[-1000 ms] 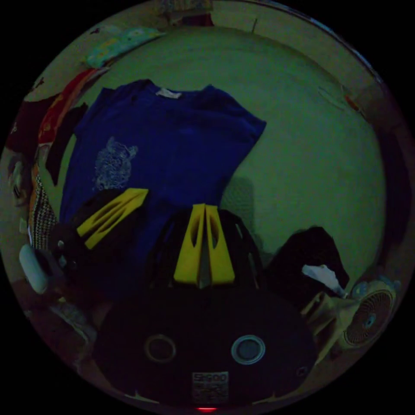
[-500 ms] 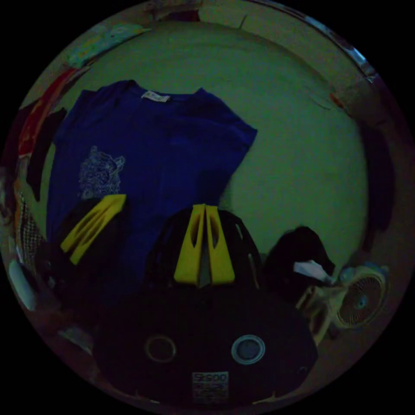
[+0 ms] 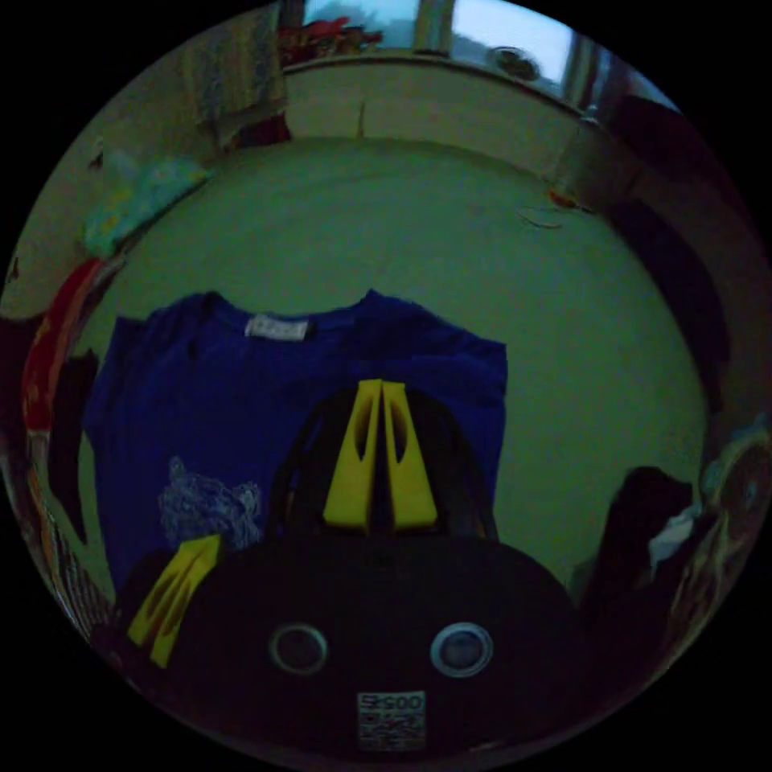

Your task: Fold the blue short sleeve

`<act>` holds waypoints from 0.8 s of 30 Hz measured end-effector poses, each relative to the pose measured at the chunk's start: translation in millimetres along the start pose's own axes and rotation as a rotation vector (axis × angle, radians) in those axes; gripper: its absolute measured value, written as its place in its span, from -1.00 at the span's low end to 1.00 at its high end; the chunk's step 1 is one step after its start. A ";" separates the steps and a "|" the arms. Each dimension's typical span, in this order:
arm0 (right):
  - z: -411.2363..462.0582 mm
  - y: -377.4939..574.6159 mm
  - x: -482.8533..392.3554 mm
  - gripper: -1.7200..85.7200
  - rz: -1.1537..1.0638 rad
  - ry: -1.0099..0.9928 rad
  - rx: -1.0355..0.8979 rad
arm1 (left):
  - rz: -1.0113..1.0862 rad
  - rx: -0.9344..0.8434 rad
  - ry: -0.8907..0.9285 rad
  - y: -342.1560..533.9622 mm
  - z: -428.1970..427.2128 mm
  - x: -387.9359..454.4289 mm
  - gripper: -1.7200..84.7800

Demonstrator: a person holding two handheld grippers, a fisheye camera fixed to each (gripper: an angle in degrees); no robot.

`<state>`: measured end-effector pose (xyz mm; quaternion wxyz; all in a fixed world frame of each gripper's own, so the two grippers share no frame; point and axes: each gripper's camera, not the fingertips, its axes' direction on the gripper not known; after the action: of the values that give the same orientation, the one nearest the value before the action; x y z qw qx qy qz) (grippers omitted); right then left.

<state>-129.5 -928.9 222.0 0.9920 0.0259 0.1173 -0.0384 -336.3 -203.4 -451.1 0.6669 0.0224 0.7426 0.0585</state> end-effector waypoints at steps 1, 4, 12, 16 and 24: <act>-11.7 -4.5 -7.4 -0.98 0.026 0.016 0.058 | -0.014 0.001 0.000 3.4 -4.3 -22.4 -0.97; -43.8 -16.9 -38.6 -0.98 0.008 -0.042 0.163 | -0.055 0.033 -0.012 14.0 -19.9 -87.4 -0.97; -76.3 -79.5 -207.1 -0.82 -0.413 -0.408 0.106 | -0.428 0.074 -0.098 72.1 -49.2 -296.6 -0.92; -62.2 -131.3 -307.4 -0.74 -0.537 -0.485 -0.051 | -0.527 0.129 -0.070 100.4 -50.6 -380.5 -0.83; -8.7 -210.4 -443.5 -0.74 -0.535 -0.368 -0.331 | -0.640 0.168 0.132 133.6 -34.3 -499.9 -0.69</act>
<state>-578.7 -1106.8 308.7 0.9421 -0.1740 -0.0561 -0.2812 -321.5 -128.4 61.8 0.5976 -0.1609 0.7558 -0.2139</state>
